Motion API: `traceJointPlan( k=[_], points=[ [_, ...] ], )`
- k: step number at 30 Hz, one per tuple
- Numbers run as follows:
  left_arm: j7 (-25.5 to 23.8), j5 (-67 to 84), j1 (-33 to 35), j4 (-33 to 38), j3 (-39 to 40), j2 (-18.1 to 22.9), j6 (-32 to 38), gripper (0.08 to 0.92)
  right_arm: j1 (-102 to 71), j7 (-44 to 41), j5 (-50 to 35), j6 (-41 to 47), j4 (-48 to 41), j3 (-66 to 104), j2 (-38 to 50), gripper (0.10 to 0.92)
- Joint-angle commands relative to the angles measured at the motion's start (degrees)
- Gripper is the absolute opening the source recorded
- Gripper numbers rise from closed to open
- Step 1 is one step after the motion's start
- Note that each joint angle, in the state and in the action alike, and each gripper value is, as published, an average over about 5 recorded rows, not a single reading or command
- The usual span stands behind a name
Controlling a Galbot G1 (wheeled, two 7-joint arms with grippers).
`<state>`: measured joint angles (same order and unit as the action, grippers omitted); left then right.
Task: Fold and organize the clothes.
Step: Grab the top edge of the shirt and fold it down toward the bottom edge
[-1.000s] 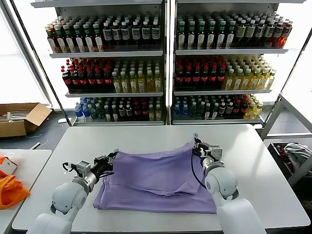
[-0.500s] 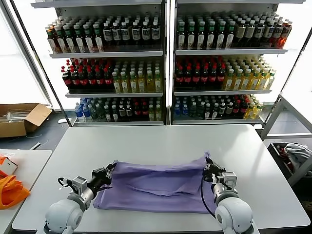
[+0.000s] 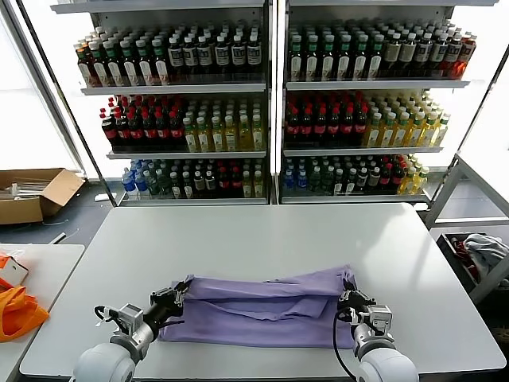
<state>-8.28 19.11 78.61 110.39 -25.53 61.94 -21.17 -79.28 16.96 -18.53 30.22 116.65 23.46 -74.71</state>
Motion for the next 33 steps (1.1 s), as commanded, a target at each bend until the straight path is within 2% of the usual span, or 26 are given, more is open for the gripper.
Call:
traceJointPlan(
  k=[1,9,21,23,26,33],
  points=[
    [-0.26,-2.85,3.03,1.84,-0.77,1.21,0.68,0.084,-1.94,0.21,0.56,-0.48,0.09,-0.12,-0.12,0.108],
    [-0.62,-5.02,6.39,4.31,-1.78,2.06,1.56,0.084,-2.57,-0.07,1.73,-1.07,0.55,-0.37,-0.44,0.108],
    [0.55,-8.08,5.14,0.81,-1.87,3.38,2.94,0.092,-2.22,-0.72,4.85,-1.04,-0.86,-2.33,-0.45,0.108],
    [1.07,-8.9,5.3,1.54,-1.85,3.73,2.95,0.119,-2.17,-0.42,5.12,-0.67,-0.97,-2.23,-0.38,0.11],
    [2.07,-9.82,5.85,3.59,-1.88,4.28,2.42,0.196,-2.13,-0.04,5.29,-0.31,-0.58,-1.66,0.02,0.155],
    [4.45,-10.55,7.33,10.03,-3.0,6.61,0.53,0.396,-3.37,0.32,3.08,-0.39,7.09,1.29,1.18,0.354]
  ],
)
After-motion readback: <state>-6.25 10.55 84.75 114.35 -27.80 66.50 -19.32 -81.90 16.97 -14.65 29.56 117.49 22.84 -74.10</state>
